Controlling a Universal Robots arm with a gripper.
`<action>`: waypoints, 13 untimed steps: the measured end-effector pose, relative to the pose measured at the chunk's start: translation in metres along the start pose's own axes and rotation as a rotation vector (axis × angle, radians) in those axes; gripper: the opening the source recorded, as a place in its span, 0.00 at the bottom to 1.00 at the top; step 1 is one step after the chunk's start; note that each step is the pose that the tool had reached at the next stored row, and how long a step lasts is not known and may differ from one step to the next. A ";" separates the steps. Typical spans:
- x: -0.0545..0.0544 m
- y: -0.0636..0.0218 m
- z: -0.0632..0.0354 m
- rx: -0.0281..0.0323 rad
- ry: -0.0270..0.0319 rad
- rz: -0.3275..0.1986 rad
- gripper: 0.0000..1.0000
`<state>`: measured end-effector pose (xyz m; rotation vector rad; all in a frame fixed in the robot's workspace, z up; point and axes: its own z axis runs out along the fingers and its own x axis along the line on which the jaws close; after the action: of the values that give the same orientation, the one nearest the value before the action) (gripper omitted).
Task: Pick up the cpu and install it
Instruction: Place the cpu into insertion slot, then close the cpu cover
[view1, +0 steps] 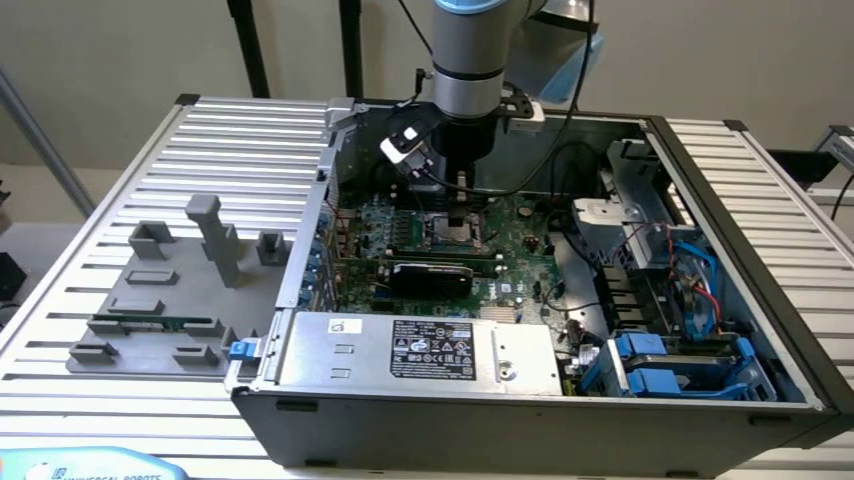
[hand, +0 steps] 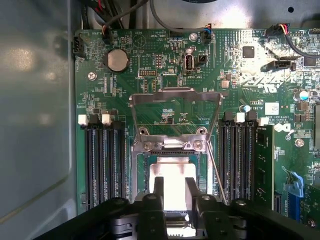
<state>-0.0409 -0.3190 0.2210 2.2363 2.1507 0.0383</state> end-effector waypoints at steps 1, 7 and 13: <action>0.000 0.0000 0.0000 0.0001 0.0001 0.000 0.24; 0.000 0.0000 -0.0001 0.0002 0.0000 0.000 0.11; 0.000 -0.0001 -0.0001 0.0002 0.0000 0.000 0.11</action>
<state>-0.0409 -0.3190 0.2211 2.2364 2.1509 0.0381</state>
